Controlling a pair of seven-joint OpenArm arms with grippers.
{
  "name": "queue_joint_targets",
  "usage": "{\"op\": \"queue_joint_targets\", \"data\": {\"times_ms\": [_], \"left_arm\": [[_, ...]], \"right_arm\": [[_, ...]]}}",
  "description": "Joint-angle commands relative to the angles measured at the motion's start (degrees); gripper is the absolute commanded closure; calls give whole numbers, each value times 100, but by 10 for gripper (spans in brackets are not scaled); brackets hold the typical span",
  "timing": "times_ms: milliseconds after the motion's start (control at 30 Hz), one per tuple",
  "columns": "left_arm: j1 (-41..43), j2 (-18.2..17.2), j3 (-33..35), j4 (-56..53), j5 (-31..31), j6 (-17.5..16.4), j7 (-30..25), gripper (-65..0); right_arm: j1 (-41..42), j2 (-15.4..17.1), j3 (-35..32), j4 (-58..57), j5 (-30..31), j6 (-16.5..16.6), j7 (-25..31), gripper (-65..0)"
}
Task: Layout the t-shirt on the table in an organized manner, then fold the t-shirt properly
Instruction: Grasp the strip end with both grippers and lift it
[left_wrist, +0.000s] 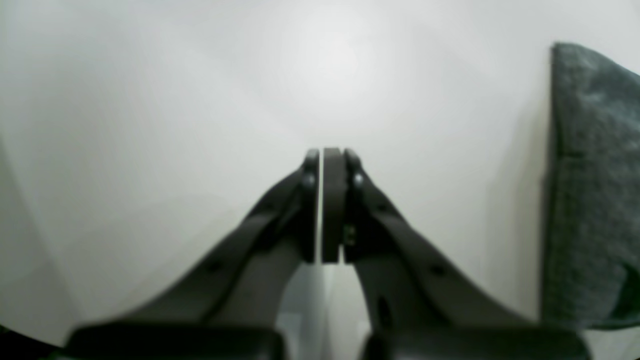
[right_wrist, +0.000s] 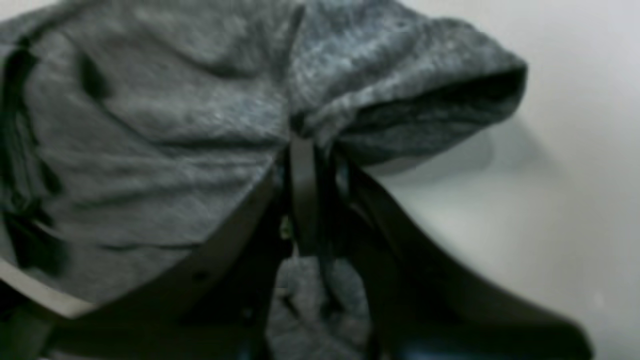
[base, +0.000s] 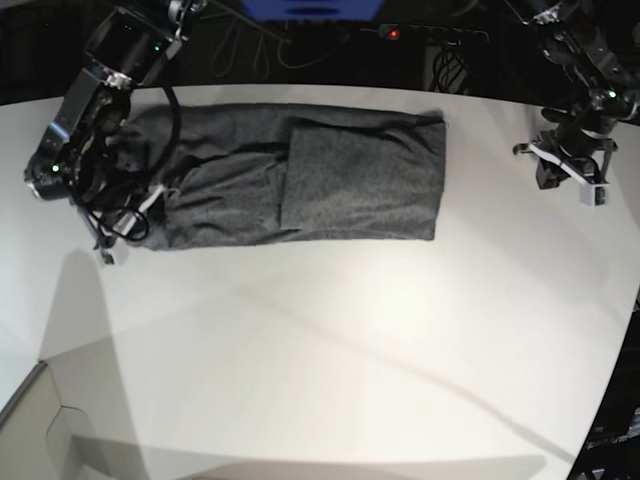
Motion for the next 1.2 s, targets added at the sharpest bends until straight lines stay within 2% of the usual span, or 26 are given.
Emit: {"op": "queue_joint_targets", "data": {"times_ms": [0, 133, 300, 400, 667, 733, 867, 1000, 1067, 1167], "left_arm": [[-13, -40, -13, 100, -104, -10, -102, -13], [-13, 39, -13, 118, -96, -10, -102, -13], [-48, 39, -13, 109, -96, -10, -102, -13], [-57, 48, -13, 136, -96, -10, -102, -13], [-66, 320, -4, 171, -87, -10, -102, -13], [-110, 443, 66, 171, -60, -10, -102, -13], [-207, 540, 401, 153, -52, -10, -102, -13], [-365, 698, 620, 100, -43, -10, -102, -13], [-418, 725, 735, 100, -43, 284, -111, -13], [-418, 725, 946, 100, -87, 478, -137, -13]], "right_arm": [[130, 60, -19, 119, 78, -23, 135, 0], [156, 191, -229, 242, 78, -23, 214, 0], [-143, 174, -845, 725, 78, -23, 319, 0], [-416, 165, -1381, 928, 78, -23, 732, 0], [-1312, 60, -2691, 1666, 78, -27, 2350, 0], [-1523, 60, -3060, 1675, 78, -687, 2869, 0], [-1805, 77, -3676, 1684, 78, -1680, 3695, 0], [-1840, 200, -4133, 1657, 69, -2445, 4029, 0], [-1822, 227, -4326, 1648, 69, -2840, 4091, 0], [-1752, 341, -4669, 1648, 60, -3377, 4178, 0]]}}
